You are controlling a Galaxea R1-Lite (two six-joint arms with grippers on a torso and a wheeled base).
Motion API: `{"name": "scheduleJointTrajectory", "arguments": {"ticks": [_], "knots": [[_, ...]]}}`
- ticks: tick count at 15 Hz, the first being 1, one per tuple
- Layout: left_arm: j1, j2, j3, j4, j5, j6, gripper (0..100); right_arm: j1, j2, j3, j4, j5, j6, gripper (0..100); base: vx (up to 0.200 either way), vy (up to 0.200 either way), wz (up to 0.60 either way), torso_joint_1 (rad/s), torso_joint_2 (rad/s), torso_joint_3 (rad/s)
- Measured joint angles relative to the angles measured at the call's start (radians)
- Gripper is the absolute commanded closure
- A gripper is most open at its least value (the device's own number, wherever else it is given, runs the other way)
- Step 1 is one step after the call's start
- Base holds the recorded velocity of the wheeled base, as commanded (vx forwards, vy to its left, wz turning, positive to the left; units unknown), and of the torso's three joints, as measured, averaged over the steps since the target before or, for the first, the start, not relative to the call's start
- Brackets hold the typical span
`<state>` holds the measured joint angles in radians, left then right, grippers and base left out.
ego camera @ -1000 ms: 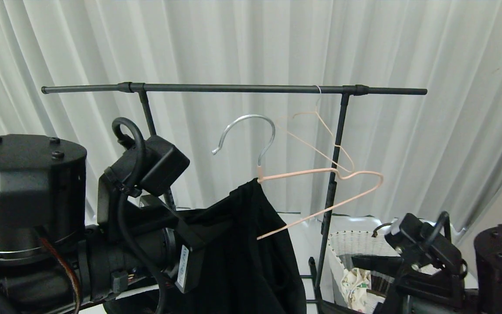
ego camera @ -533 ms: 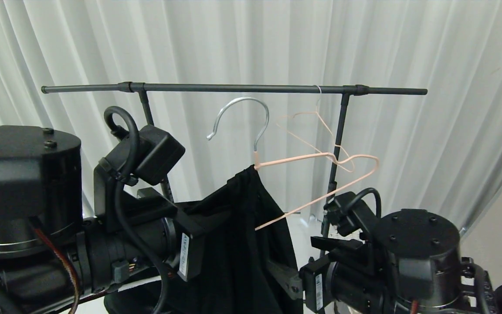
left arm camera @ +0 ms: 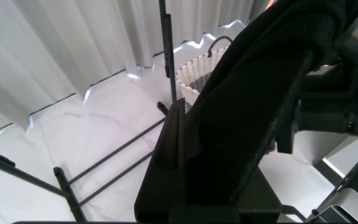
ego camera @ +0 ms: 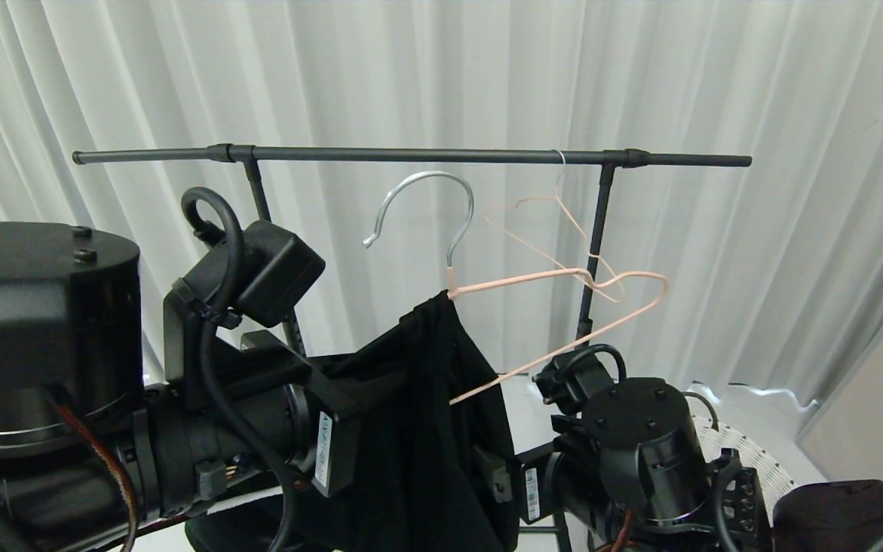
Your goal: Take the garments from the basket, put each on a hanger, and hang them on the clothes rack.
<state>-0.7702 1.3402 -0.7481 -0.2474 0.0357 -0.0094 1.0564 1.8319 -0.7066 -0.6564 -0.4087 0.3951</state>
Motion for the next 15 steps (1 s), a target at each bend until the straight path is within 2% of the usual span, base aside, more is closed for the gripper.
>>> {"name": "scheduleJointTrajectory", "arguments": {"ticks": [1,3,5,9,15], "knots": [[0.0,0.0,0.0,0.0,0.009,0.0,100,-0.011,0.005,0.005,0.001,-0.017,-0.011,0,0.0,0.0,0.0,0.0,0.0,0.0],[0.002,0.003,0.008,-0.001,0.074,0.004,100,-0.045,0.015,0.009,0.001,-0.077,-0.05,0,0.0,0.0,0.0,0.0,0.0,0.0],[0.004,0.004,0.036,0.0,0.124,0.006,100,-0.124,0.018,0.01,0.0,-0.089,-0.124,0,0.0,0.0,0.0,0.0,0.0,0.0],[0.004,0.001,0.054,0.0,0.128,0.003,100,-0.288,0.014,0.005,-0.074,-0.089,-0.279,0,0.0,0.0,0.0,0.0,0.0,0.0],[0.014,-0.005,0.118,0.004,0.125,0.004,100,-0.366,-0.001,0.004,-0.113,-0.086,-0.335,0,0.0,0.0,0.0,0.0,0.0,0.0]]}}
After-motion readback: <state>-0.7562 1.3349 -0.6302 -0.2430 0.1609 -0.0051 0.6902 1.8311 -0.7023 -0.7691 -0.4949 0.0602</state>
